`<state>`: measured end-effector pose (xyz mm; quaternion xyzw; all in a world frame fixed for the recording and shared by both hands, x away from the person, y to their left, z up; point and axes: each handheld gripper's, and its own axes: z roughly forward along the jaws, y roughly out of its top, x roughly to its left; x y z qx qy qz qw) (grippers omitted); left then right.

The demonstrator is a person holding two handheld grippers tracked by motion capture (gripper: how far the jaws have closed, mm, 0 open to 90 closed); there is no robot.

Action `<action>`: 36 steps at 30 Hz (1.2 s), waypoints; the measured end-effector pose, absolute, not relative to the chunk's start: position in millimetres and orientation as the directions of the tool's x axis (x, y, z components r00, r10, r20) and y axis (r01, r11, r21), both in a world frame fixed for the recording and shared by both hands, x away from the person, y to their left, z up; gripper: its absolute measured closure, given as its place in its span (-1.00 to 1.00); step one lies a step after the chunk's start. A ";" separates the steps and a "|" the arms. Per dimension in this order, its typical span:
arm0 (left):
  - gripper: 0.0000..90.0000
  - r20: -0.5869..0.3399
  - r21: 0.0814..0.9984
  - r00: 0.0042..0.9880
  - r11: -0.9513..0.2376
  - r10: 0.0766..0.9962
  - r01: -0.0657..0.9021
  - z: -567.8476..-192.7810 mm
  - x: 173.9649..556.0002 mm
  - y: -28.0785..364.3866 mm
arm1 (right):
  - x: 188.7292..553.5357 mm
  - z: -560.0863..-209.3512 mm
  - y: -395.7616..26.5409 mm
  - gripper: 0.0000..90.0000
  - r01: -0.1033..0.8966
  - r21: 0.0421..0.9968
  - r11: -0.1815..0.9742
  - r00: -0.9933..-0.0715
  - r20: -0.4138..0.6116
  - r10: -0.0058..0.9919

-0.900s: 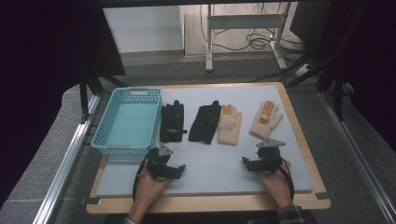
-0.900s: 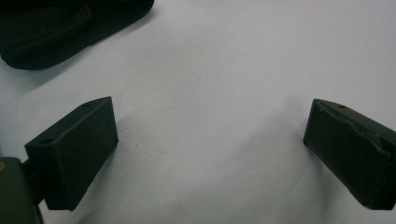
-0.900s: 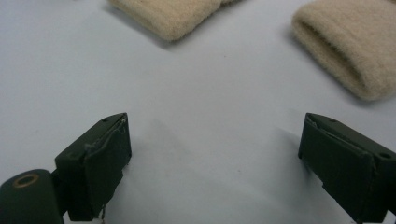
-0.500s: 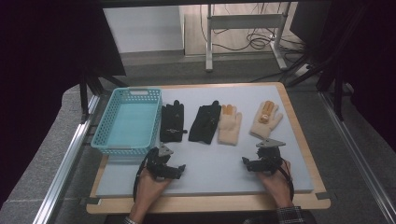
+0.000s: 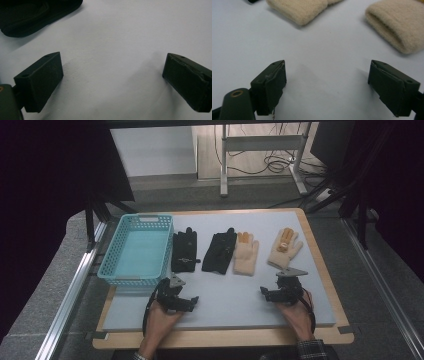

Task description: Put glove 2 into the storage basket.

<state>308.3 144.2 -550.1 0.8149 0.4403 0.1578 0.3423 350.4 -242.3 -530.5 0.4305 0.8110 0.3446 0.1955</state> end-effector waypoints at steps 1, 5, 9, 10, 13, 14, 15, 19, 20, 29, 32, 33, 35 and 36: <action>-0.92 -0.045 0.697 0.563 -0.378 0.826 0.610 -550.1 308.3 144.2 | 351.4 -529.4 -242.3 -0.65 0.566 0.724 0.394 -0.557 -0.016 0.830; -0.92 -0.045 0.697 0.562 -0.377 0.826 0.610 -550.1 308.3 144.2 | 356.3 -523.9 -240.5 -0.61 0.562 0.728 0.393 -0.568 -0.006 0.823; -0.92 -0.045 0.697 0.562 -0.377 0.826 0.610 -550.1 308.3 144.3 | 363.8 -519.0 -235.9 -0.58 0.557 0.727 0.401 -0.582 -0.004 0.813; -0.92 -0.045 0.697 0.562 -0.377 0.826 0.610 -550.1 308.3 144.3 | 366.4 -517.2 -234.1 -0.56 0.554 0.727 0.406 -0.588 -0.003 0.809; -0.92 -0.045 0.697 0.562 -0.377 0.826 0.610 -550.1 308.3 144.3 | 373.0 -513.3 -231.2 -0.51 0.549 0.728 0.410 -0.597 -0.001 0.802; -0.92 -0.045 0.697 0.562 -0.377 0.826 0.610 -550.1 308.3 144.3 | 376.3 -511.7 -230.3 -0.49 0.545 0.731 0.412 -0.601 -0.002 0.799; -0.92 -0.045 0.697 0.562 -0.377 0.826 0.610 -550.1 308.3 144.3 | 378.2 -510.6 -229.9 -0.47 0.543 0.731 0.413 -0.603 -0.002 0.797; -0.92 -0.046 0.697 0.562 -0.377 0.826 0.610 -550.1 308.3 144.3 | 387.7 -506.5 -227.0 -0.42 0.540 0.730 0.419 -0.612 -0.001 0.791; -0.92 -0.046 0.697 0.562 -0.377 0.826 0.610 -550.1 308.3 144.3 | 390.1 -505.9 -226.4 -0.41 0.540 0.729 0.420 -0.614 0.001 0.789; -0.92 -0.049 0.698 0.559 -0.372 0.828 0.612 -550.2 308.2 144.0 | 403.8 -504.9 -219.4 -0.33 0.546 0.732 0.409 -0.629 0.035 0.777; -0.92 -0.048 0.698 0.559 -0.372 0.828 0.612 -550.2 308.2 144.0 | 408.0 -504.1 -214.2 -0.28 0.545 0.733 0.407 -0.639 0.049 0.768; -0.92 -0.049 0.698 0.559 -0.372 0.828 0.612 -550.2 308.2 144.0 | 409.5 -503.5 -212.5 -0.27 0.543 0.734 0.407 -0.642 0.050 0.765; -0.92 -0.048 0.698 0.559 -0.373 0.828 0.612 -550.2 308.2 144.0 | 412.4 -502.2 -208.4 -0.26 0.538 0.736 0.411 -0.646 0.046 0.762; -0.92 -0.048 0.698 0.559 -0.373 0.827 0.612 -550.1 308.2 144.1 | 413.8 -501.3 -206.3 -0.25 0.536 0.736 0.413 -0.648 0.045 0.761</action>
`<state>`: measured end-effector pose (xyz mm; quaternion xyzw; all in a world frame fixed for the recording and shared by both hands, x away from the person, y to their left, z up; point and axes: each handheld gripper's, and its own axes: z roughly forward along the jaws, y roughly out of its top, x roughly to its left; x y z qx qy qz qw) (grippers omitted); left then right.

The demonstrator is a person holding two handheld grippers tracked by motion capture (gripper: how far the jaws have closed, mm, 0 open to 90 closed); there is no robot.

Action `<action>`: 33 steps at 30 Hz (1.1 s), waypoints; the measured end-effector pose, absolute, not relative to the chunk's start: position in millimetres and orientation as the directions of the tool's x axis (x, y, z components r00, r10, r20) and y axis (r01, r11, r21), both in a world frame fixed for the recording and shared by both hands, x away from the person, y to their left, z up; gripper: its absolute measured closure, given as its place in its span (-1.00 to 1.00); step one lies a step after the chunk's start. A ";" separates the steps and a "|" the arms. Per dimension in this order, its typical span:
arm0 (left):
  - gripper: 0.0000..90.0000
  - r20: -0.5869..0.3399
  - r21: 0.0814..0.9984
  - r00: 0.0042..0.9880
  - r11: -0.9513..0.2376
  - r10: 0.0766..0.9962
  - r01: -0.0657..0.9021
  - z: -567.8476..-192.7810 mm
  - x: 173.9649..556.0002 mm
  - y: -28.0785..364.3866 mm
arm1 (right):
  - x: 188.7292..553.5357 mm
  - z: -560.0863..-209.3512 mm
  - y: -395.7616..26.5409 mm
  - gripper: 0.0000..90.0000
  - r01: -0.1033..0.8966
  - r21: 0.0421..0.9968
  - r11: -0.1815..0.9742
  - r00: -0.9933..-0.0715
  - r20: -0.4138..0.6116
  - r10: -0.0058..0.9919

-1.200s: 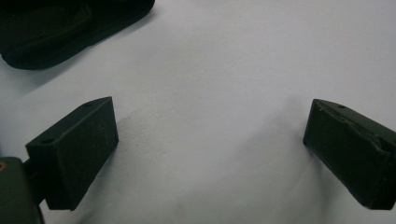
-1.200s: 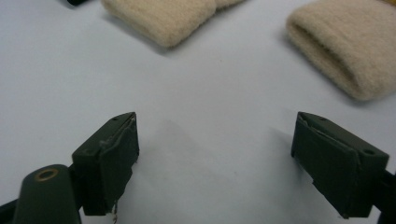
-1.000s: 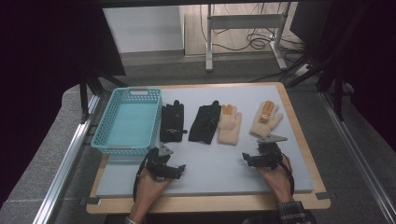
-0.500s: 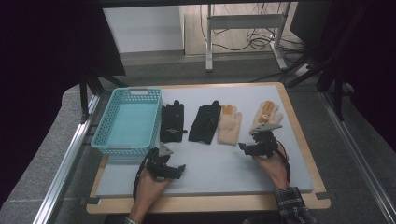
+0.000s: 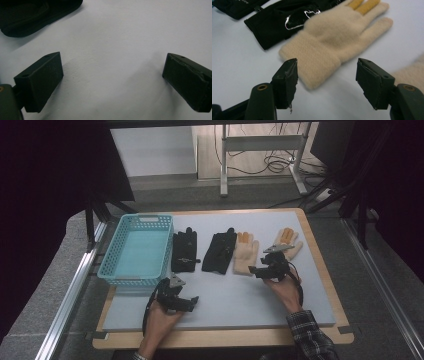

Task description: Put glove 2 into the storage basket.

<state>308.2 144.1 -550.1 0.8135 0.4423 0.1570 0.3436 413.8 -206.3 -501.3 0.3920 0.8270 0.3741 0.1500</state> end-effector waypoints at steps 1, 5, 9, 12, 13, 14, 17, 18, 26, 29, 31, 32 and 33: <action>-0.92 -0.048 0.698 0.559 -0.373 0.827 0.612 -550.2 308.2 144.0 | 415.0 -500.3 -203.9 -0.25 0.536 0.736 0.413 -0.650 0.047 0.759; -0.92 -0.049 0.699 0.560 -0.372 0.827 0.611 -550.3 308.2 144.1 | 420.7 -497.1 -191.9 -0.25 0.526 0.732 0.434 -0.666 0.037 0.745; -0.92 -0.049 0.699 0.560 -0.372 0.827 0.611 -550.3 308.2 144.1 | 427.6 -495.5 -178.7 -0.26 0.524 0.729 0.440 -0.674 0.040 0.737; -0.92 -0.049 0.699 0.560 -0.373 0.827 0.611 -550.3 308.2 144.1 | 433.3 -494.4 -167.8 -0.26 0.519 0.726 0.451 -0.683 0.034 0.730; -0.92 -0.049 0.699 0.560 -0.373 0.827 0.611 -550.2 308.2 144.1 | 435.1 -494.0 -164.6 -0.26 0.512 0.729 0.454 -0.689 0.033 0.724; -0.92 -0.049 0.698 0.560 -0.373 0.827 0.611 -550.2 308.3 144.1 | 436.0 -493.3 -162.3 -0.25 0.513 0.728 0.455 -0.691 0.036 0.722; -0.92 -0.049 0.698 0.560 -0.373 0.827 0.611 -550.2 308.3 144.1 | 441.2 -491.1 -152.8 -0.25 0.512 0.729 0.455 -0.696 0.042 0.717; -0.92 -0.050 0.699 0.560 -0.372 0.827 0.610 -550.3 308.3 144.1 | 442.9 -490.5 -149.8 -0.23 0.513 0.730 0.453 -0.697 0.046 0.715; -0.92 -0.048 0.699 0.561 -0.374 0.826 0.610 -550.3 308.4 144.2 | 459.1 -487.5 -128.2 0.07 0.506 0.722 0.471 -0.716 0.047 0.697; -0.92 -0.048 0.699 0.561 -0.373 0.826 0.610 -550.3 308.3 144.2 | 464.2 -488.2 -118.8 0.03 0.498 0.717 0.488 -0.719 0.027 0.694; -0.92 -0.048 0.699 0.561 -0.374 0.826 0.610 -550.3 308.4 144.2 | 467.6 -489.9 -113.1 -0.07 0.497 0.710 0.498 -0.715 0.011 0.699; -0.92 -0.048 0.699 0.561 -0.373 0.826 0.610 -550.3 308.4 144.2 | 469.9 -491.3 -110.1 -0.13 0.498 0.707 0.502 -0.712 0.002 0.702; -0.92 -0.048 0.699 0.561 -0.373 0.826 0.610 -550.3 308.4 144.2 | 472.3 -492.7 -107.4 -0.16 0.500 0.702 0.507 -0.708 -0.006 0.707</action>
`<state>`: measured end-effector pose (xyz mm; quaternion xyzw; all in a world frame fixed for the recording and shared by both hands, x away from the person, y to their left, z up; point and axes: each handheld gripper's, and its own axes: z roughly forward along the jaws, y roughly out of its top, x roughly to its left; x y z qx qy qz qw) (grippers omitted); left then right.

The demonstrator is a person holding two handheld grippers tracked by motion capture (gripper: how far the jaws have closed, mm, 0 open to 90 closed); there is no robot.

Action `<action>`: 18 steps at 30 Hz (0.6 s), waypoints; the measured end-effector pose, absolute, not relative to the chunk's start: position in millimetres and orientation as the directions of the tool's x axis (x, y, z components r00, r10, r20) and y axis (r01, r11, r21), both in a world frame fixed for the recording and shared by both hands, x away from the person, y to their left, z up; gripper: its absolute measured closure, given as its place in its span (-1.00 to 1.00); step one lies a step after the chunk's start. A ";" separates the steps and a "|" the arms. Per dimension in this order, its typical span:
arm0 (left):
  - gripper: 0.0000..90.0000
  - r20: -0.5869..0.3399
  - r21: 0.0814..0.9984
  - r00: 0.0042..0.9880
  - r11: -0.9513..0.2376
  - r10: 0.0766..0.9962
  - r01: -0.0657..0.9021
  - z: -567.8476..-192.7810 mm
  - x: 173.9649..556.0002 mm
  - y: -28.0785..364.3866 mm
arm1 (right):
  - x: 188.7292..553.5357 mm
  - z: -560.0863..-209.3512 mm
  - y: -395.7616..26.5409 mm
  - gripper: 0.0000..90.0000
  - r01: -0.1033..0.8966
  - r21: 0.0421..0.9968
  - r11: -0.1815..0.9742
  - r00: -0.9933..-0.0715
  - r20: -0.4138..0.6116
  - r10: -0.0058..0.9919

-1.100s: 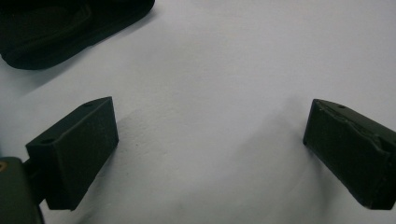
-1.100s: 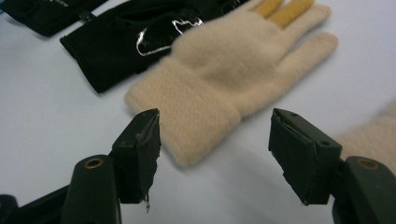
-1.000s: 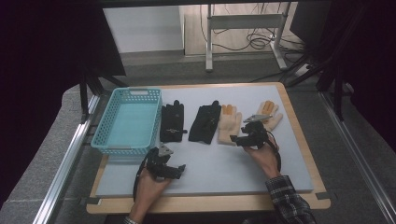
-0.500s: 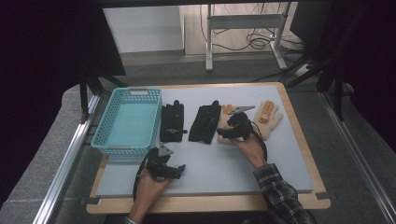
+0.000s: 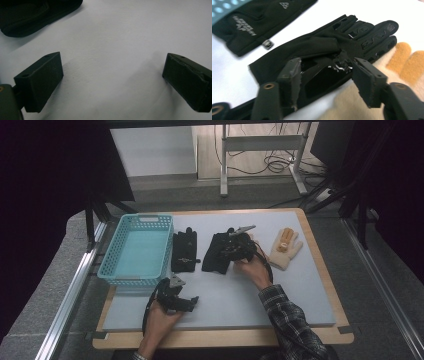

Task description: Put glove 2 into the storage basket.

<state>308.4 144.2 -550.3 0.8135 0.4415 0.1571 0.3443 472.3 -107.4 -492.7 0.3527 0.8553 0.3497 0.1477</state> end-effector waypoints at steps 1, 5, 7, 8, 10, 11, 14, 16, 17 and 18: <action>-0.92 -0.048 0.699 0.561 -0.373 0.826 0.610 -550.3 308.4 144.2 | 475.2 -494.7 -103.9 -0.20 0.505 0.697 0.509 -0.702 -0.011 0.712; -0.92 -0.050 0.700 0.560 -0.371 0.827 0.610 -550.4 308.4 144.1 | 483.8 -501.5 -93.8 -0.28 0.519 0.676 0.523 -0.691 -0.029 0.722; -0.92 -0.051 0.700 0.560 -0.371 0.827 0.610 -550.5 308.4 144.1 | 488.0 -506.4 -88.5 -0.28 0.523 0.661 0.538 -0.689 -0.043 0.723; -0.92 -0.051 0.700 0.560 -0.371 0.827 0.611 -550.4 308.3 144.1 | 489.7 -509.4 -85.7 -0.28 0.526 0.649 0.550 -0.689 -0.055 0.723; -0.92 -0.050 0.700 0.561 -0.372 0.826 0.610 -550.4 308.4 144.2 | 492.8 -516.1 -81.3 -0.25 0.538 0.613 0.578 -0.690 -0.073 0.720; -0.92 -0.050 0.700 0.561 -0.372 0.826 0.610 -550.4 308.4 144.1 | 494.1 -516.6 -82.2 -0.21 0.549 0.620 0.560 -0.685 -0.050 0.727; -0.92 -0.050 0.700 0.561 -0.371 0.827 0.610 -550.5 308.4 144.1 | 494.7 -518.0 -84.8 -0.02 0.571 0.621 0.537 -0.669 -0.027 0.743; -0.92 -0.050 0.700 0.561 -0.372 0.827 0.610 -550.4 308.4 144.0 | 492.9 -517.9 -85.3 0.26 0.580 0.621 0.528 -0.673 0.000 0.739; -0.92 -0.050 0.700 0.560 -0.371 0.827 0.610 -550.5 308.4 144.0 | 491.9 -518.1 -84.9 0.35 0.584 0.621 0.522 -0.670 0.007 0.742; -0.92 -0.050 0.700 0.561 -0.372 0.827 0.610 -550.4 308.4 144.0 | 491.3 -517.9 -84.5 0.48 0.586 0.620 0.521 -0.671 0.010 0.742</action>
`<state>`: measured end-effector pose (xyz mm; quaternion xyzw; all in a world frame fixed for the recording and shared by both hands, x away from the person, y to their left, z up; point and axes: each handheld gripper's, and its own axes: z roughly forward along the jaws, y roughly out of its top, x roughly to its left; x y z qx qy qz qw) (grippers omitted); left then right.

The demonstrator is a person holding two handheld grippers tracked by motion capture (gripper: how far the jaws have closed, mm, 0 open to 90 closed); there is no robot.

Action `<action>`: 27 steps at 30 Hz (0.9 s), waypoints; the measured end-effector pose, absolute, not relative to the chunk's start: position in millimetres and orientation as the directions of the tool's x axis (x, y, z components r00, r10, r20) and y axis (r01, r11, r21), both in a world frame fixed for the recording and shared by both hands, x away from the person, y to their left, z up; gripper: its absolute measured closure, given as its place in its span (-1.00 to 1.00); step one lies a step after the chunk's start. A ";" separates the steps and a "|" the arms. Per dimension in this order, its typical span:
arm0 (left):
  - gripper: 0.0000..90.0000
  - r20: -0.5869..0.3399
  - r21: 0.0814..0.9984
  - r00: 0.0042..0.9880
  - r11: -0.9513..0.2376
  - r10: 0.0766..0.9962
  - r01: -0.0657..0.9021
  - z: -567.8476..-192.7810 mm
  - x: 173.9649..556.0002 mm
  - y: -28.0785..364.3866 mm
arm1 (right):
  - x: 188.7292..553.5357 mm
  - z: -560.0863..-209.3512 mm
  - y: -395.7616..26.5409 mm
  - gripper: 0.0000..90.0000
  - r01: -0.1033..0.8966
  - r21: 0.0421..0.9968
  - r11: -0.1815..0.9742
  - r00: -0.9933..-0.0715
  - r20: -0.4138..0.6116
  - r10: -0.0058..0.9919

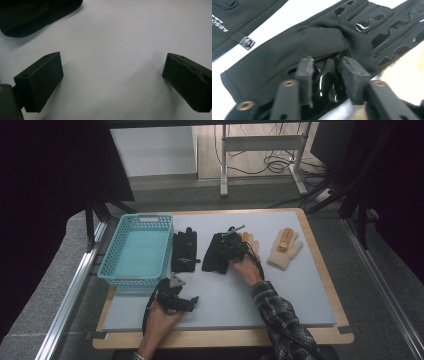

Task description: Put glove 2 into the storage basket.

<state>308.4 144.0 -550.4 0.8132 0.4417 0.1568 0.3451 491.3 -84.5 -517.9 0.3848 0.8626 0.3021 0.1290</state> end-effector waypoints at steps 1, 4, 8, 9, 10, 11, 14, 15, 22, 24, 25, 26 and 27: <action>-0.92 -0.050 0.700 0.561 -0.372 0.827 0.610 -550.4 308.4 144.0 | 490.8 -517.3 -83.8 0.64 0.591 0.617 0.519 -0.676 0.028 0.736; -0.92 -0.050 0.700 0.561 -0.372 0.826 0.610 -550.4 308.4 144.1 | 489.6 -517.2 -82.0 0.80 0.589 0.618 0.520 -0.683 0.038 0.729; -0.92 -0.052 0.699 0.560 -0.371 0.827 0.611 -550.5 308.4 144.0 | 487.5 -512.0 -80.7 0.87 0.564 0.627 0.537 -0.693 0.006 0.721; -0.92 -0.052 0.699 0.560 -0.371 0.827 0.611 -550.5 308.4 144.1 | 486.1 -508.9 -80.8 0.87 0.552 0.635 0.540 -0.696 -0.005 0.718; -0.92 -0.052 0.699 0.560 -0.370 0.827 0.611 -550.5 308.5 144.1 | 484.9 -505.0 -81.1 0.88 0.541 0.648 0.536 -0.699 -0.009 0.715; -0.92 -0.049 0.699 0.561 -0.373 0.826 0.610 -550.4 308.6 144.3 | 484.0 -501.5 -81.8 0.88 0.533 0.655 0.536 -0.703 -0.010 0.711; -0.92 -0.050 0.699 0.561 -0.372 0.826 0.610 -550.5 308.6 144.2 | 477.3 -486.2 -82.9 0.88 0.510 0.678 0.529 -0.712 -0.012 0.702; -0.92 -0.050 0.699 0.561 -0.372 0.826 0.611 -550.5 308.5 144.2 | 474.5 -481.1 -83.4 0.88 0.499 0.682 0.534 -0.718 -0.018 0.695; -0.92 -0.051 0.700 0.561 -0.370 0.826 0.610 -550.5 308.5 144.2 | 445.9 -450.7 -92.2 0.88 0.447 0.729 0.518 -0.747 -0.014 0.664; -0.92 -0.051 0.700 0.561 -0.372 0.826 0.610 -550.4 308.5 144.2 | 435.7 -442.7 -96.2 0.87 0.436 0.746 0.504 -0.755 -0.001 0.655; -0.92 -0.050 0.700 0.561 -0.372 0.826 0.610 -550.4 308.5 144.3 | 429.7 -439.0 -98.2 0.87 0.436 0.750 0.497 -0.759 0.010 0.651; -0.92 -0.049 0.700 0.562 -0.374 0.826 0.609 -550.4 308.6 144.4 | 423.1 -435.7 -99.9 0.87 0.439 0.752 0.492 -0.760 0.018 0.650; -0.92 -0.049 0.700 0.561 -0.372 0.826 0.610 -550.4 308.5 144.3 | 416.6 -433.1 -102.1 0.87 0.434 0.755 0.492 -0.764 0.019 0.645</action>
